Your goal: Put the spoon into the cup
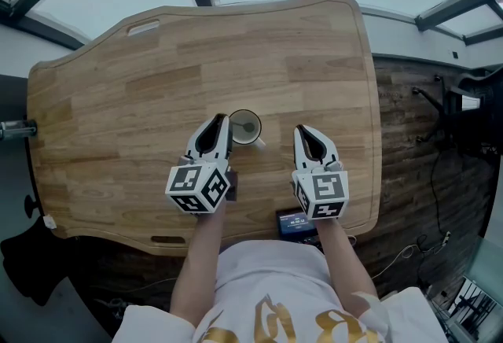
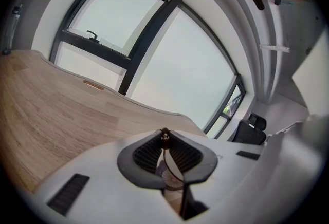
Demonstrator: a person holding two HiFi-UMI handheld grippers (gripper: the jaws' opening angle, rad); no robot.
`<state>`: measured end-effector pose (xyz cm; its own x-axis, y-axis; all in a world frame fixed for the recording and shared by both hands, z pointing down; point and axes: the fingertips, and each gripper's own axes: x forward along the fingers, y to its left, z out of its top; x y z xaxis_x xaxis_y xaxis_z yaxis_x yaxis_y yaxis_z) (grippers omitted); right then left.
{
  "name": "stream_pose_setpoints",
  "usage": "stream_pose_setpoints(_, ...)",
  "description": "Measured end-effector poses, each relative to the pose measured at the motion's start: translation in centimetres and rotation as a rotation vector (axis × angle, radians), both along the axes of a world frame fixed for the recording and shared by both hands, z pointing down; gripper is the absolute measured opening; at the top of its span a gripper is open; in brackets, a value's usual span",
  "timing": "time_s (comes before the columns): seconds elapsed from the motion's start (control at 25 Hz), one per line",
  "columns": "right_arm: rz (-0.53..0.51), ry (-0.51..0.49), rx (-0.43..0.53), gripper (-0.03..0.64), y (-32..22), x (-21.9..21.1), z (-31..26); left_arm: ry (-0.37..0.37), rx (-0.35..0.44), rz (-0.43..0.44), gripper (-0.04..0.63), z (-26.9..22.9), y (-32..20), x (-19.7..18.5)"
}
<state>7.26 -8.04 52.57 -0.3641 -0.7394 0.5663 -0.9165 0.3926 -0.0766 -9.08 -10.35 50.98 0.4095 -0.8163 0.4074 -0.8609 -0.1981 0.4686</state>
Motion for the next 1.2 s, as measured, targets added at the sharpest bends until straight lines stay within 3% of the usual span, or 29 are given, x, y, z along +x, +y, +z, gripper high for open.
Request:
stream_pose_setpoints(0.32,0.005,0.001,0.001,0.031,0.0,0.2,-0.2,0.021,-0.004,-0.007,0.052,0.1,0.0,0.0)
stream_pose_setpoints(0.76,0.034,-0.027,0.019,0.032,0.3,0.9,-1.7,-0.007,-0.012,-0.005,0.052,-0.3,0.4,-0.4)
stream_pose_setpoints(1.2,0.036,-0.021,0.096,0.032,2.1,0.6,-5.4,-0.018,0.065,-0.029,0.074,-3.8,1.4,-1.5)
